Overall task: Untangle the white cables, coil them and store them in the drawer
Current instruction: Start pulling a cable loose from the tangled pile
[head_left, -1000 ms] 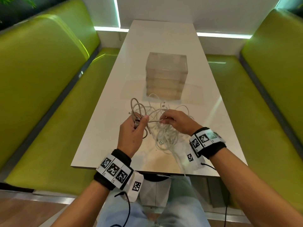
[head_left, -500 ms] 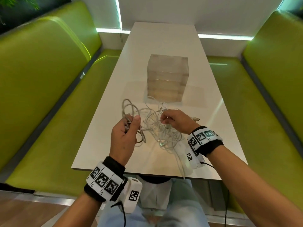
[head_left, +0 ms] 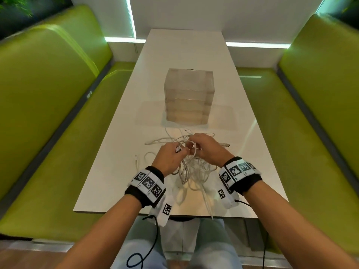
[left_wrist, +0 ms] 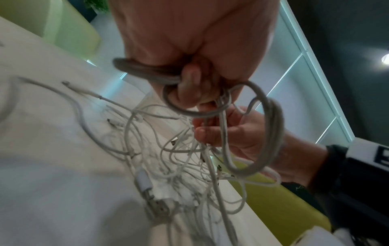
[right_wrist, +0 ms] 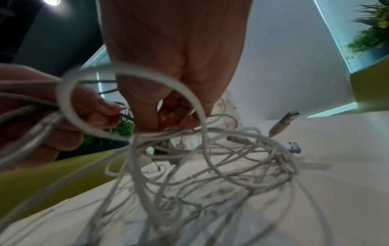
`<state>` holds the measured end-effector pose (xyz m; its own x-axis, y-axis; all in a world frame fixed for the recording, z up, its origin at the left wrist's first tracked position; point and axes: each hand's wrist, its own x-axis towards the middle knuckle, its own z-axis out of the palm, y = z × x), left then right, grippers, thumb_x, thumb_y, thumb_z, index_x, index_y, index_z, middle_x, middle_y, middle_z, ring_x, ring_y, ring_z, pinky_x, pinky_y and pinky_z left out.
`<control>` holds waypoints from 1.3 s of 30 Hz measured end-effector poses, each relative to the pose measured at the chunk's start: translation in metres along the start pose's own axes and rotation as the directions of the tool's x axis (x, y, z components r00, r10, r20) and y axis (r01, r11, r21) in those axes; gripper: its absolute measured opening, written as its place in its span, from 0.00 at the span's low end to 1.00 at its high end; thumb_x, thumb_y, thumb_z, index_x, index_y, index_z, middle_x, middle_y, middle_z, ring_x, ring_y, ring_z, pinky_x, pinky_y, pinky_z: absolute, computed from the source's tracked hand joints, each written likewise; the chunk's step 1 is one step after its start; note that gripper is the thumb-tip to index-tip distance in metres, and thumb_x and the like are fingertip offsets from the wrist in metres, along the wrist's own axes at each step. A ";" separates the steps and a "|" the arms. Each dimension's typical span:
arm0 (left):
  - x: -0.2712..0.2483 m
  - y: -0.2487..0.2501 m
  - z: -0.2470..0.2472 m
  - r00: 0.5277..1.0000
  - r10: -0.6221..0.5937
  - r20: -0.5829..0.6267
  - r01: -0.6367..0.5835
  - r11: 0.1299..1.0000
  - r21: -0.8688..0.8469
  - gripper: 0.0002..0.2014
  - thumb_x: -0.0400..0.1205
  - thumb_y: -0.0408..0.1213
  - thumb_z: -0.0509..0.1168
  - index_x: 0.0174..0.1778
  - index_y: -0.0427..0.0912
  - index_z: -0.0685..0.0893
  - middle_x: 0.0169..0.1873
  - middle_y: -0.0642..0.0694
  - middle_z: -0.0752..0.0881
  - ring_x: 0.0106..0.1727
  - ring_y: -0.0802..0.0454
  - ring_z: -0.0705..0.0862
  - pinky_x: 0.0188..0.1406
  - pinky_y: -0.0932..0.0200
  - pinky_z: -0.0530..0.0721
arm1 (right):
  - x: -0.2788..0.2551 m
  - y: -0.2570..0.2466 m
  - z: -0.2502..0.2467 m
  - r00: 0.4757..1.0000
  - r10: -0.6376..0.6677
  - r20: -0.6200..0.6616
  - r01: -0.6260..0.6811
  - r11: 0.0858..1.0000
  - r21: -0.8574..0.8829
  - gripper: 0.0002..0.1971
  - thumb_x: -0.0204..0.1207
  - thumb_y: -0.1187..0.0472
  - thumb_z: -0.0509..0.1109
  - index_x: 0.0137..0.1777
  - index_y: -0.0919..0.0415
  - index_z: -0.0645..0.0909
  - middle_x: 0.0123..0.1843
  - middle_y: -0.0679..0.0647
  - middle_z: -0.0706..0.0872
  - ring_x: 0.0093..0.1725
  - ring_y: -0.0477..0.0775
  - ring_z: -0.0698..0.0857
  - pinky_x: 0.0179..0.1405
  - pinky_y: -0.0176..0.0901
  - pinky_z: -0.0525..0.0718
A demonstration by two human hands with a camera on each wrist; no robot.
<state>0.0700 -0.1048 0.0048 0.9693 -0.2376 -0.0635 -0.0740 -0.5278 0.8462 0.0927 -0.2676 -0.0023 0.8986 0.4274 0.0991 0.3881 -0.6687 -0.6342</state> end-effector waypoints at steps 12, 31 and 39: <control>0.002 -0.016 -0.009 0.984 -0.058 -0.169 0.032 0.988 -0.149 0.17 0.81 0.42 0.65 0.31 0.34 0.74 0.25 0.48 0.72 0.27 0.53 0.68 0.29 0.57 0.67 | 0.013 -0.001 0.005 0.991 0.132 -0.039 -0.135 0.986 -0.096 0.11 0.68 0.55 0.77 0.48 0.54 0.84 0.48 0.47 0.71 0.54 0.52 0.69 0.53 0.44 0.70; -0.001 0.003 -0.052 0.991 -0.075 -0.112 0.040 0.957 -0.288 0.15 0.83 0.39 0.64 0.30 0.40 0.78 0.20 0.45 0.65 0.19 0.53 0.63 0.16 0.65 0.64 | 0.007 0.019 -0.001 0.980 0.199 -0.027 -0.200 0.969 -0.147 0.06 0.77 0.61 0.69 0.52 0.58 0.83 0.51 0.52 0.84 0.52 0.55 0.79 0.47 0.39 0.71; -0.046 0.001 -0.052 0.988 -0.036 0.151 0.049 0.995 -0.083 0.12 0.82 0.40 0.66 0.33 0.40 0.82 0.15 0.58 0.70 0.18 0.62 0.65 0.18 0.69 0.63 | -0.033 -0.052 -0.030 0.960 0.119 0.255 -0.209 0.908 0.362 0.27 0.75 0.51 0.71 0.74 0.45 0.70 0.61 0.45 0.84 0.51 0.42 0.87 0.49 0.35 0.83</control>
<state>0.0374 -0.0517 0.0365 0.9246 -0.3393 -0.1730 -0.0070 -0.4693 0.8830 0.0491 -0.2651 0.0499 0.8565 0.4853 -0.1757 0.0906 -0.4765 -0.8745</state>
